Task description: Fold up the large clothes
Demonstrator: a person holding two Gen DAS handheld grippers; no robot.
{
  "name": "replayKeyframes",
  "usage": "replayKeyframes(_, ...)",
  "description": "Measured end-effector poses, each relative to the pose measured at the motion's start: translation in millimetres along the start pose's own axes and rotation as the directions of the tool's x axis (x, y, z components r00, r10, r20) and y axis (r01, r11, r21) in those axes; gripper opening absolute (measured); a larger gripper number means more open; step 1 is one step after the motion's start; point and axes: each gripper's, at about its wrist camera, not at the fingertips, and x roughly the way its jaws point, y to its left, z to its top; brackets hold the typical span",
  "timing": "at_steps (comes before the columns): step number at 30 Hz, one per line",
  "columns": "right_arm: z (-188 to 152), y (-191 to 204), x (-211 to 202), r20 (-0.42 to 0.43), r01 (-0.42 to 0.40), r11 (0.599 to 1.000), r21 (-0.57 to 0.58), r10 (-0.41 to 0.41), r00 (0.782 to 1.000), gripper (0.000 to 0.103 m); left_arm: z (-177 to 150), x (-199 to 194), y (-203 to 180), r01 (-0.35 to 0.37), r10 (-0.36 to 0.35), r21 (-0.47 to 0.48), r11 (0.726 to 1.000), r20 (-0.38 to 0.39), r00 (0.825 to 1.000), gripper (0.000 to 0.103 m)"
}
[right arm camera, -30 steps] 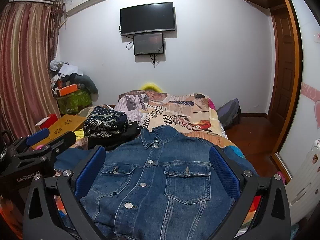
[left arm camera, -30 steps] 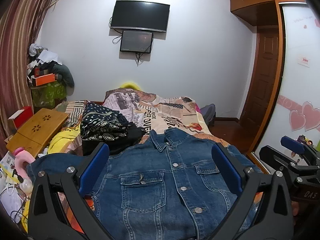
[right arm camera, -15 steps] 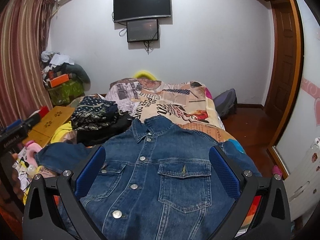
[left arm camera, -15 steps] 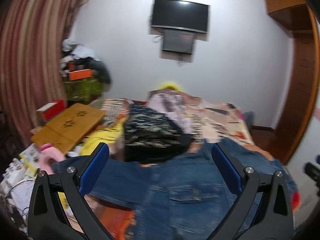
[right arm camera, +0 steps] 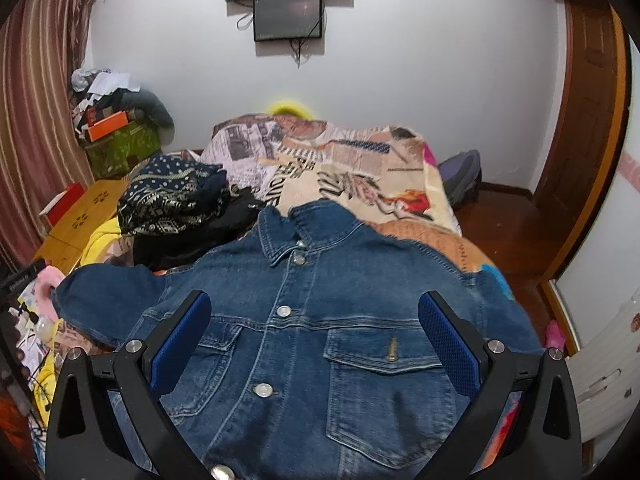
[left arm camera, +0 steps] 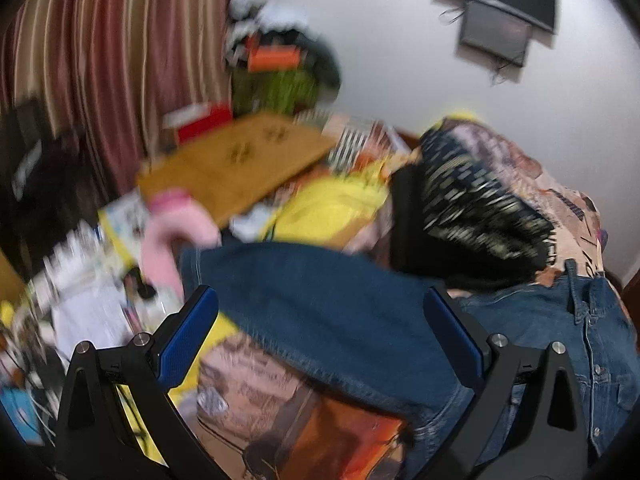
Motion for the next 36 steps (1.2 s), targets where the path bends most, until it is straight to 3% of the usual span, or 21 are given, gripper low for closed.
replayKeyframes(5, 0.4, 7.4, 17.3, -0.052, -0.020, 1.000, 0.004, 0.020, 0.998, 0.103, -21.7, 59.5, 48.7, -0.021, -0.018, -0.185, 0.983, -0.209, 0.978, 0.103)
replayKeyframes(7, 0.0, 11.8, 22.9, -0.071, -0.026, 1.000, -0.002, 0.026, 0.997, 0.103, -30.5, 76.6, 64.8, 0.003, -0.076, -0.260, 0.966, -0.271, 0.959, 0.101)
replayKeyframes(9, -0.1, 15.1, 27.3, -0.085, -0.030, 1.000, -0.008, 0.030, 0.996, 0.103, -38.6, 91.2, 76.1, 0.029, -0.144, -0.340, 0.940, -0.320, 0.936, 0.093)
replayKeyframes(15, 0.1, 22.9, 36.3, -0.111, -0.029, 0.999, -0.021, 0.027, 0.993, 0.103, -59.0, 125.4, 87.0, 0.144, -0.372, -0.530, 0.836, -0.354, 0.858, 0.075)
replayKeyframes(17, 1.6, 24.5, 39.4, -0.118, -0.027, 0.999, -0.023, 0.024, 0.993, 0.103, -58.2, 132.2, 84.7, 0.156, -0.391, -0.537, 0.829, -0.357, 0.848, 0.063)
replayKeyframes(21, 2.8, 23.0, 40.5, -0.123, -0.024, 1.000, -0.018, 0.022, 0.992, 0.103, -48.3, 149.5, 78.4, 0.136, -0.353, -0.506, 0.852, -0.361, 0.864, 0.053)
replayKeyframes(22, 2.7, 22.5, 40.5, -0.122, -0.024, 1.000, -0.014, 0.022, 0.992, 0.103, -46.1, 151.6, 79.0, 0.129, -0.341, -0.497, 0.858, -0.363, 0.867, 0.043)
replayKeyframes(23, 2.8, 20.8, 39.8, -0.123, -0.023, 1.000, -0.011, 0.021, 0.992, 0.103, -42.2, 152.0, 75.8, 0.108, -0.307, -0.470, 0.876, -0.369, 0.877, 0.033)
replayKeyframes(26, 2.5, 17.7, 37.4, -0.116, -0.012, 1.000, -0.007, 0.011, 0.993, 0.103, -32.4, 143.1, 66.3, 0.067, -0.206, -0.368, 0.927, -0.353, 0.912, 0.016)
replayKeyframes(27, 2.1, 16.4, 36.4, -0.113, -0.009, 1.000, -0.005, 0.008, 0.994, 0.103, -26.1, 133.9, 56.2, 0.044, -0.147, -0.300, 0.953, -0.329, 0.933, 0.014)
replayKeyframes(30, 2.4, 10.8, 33.5, -0.104, -0.001, 1.000, 0.005, 0.001, 0.995, 0.103, -10.0, 110.5, 31.0, 0.018, -0.061, -0.170, 0.985, -0.253, 0.966, 0.011)
replayKeyframes(33, 2.8, 4.1, 30.9, -0.095, 0.009, 1.000, 0.012, -0.008, 0.995, 0.103, 12.1, 85.6, 3.9, 0.046, -0.063, -0.102, 0.994, -0.170, 0.984, 0.008)
replayKeyframes(36, 2.5, -3.6, 26.9, -0.082, 0.018, 1.000, 0.021, -0.016, 0.996, 0.103, 31.4, 63.9, -17.4, 0.112, -0.120, -0.068, 0.991, -0.121, 0.985, 0.005)
